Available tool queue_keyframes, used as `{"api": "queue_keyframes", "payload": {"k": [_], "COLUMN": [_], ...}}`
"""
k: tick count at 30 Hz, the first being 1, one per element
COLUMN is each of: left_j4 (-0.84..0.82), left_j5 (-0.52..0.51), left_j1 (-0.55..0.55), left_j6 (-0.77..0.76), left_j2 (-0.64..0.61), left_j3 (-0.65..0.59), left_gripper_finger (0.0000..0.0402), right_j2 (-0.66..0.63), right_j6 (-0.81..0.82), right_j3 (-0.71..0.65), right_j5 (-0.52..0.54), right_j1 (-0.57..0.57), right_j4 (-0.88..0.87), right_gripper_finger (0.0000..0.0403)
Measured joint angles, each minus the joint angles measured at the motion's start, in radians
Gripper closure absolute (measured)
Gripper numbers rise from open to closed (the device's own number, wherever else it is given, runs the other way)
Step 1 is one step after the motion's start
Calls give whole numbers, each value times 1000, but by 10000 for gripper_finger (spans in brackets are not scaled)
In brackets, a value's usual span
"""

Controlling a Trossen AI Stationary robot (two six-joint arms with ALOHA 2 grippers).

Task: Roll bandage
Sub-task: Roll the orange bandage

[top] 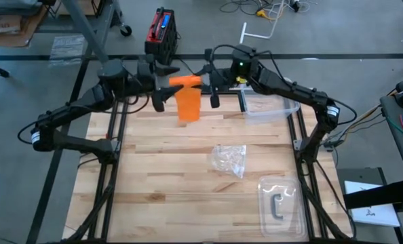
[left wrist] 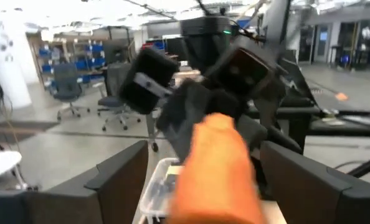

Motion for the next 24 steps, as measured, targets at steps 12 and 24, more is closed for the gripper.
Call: {"api": "queue_keyframes", "payload": {"k": [12,24], "left_j4": [-35,-86], "left_j5": [200,214], "left_j1": [27,27], "left_j6": [-92,-4], "left_j2": [4,38], "left_j3": [0,-2], "left_gripper_finger": [138,167], "right_j2": [-2,-5], "right_j6": [-309,-377], "right_j3": [0,0], "right_j5": [130,176], "right_j1": [74,81], "right_j4": [8,9], "right_gripper_finger": [302,297]}}
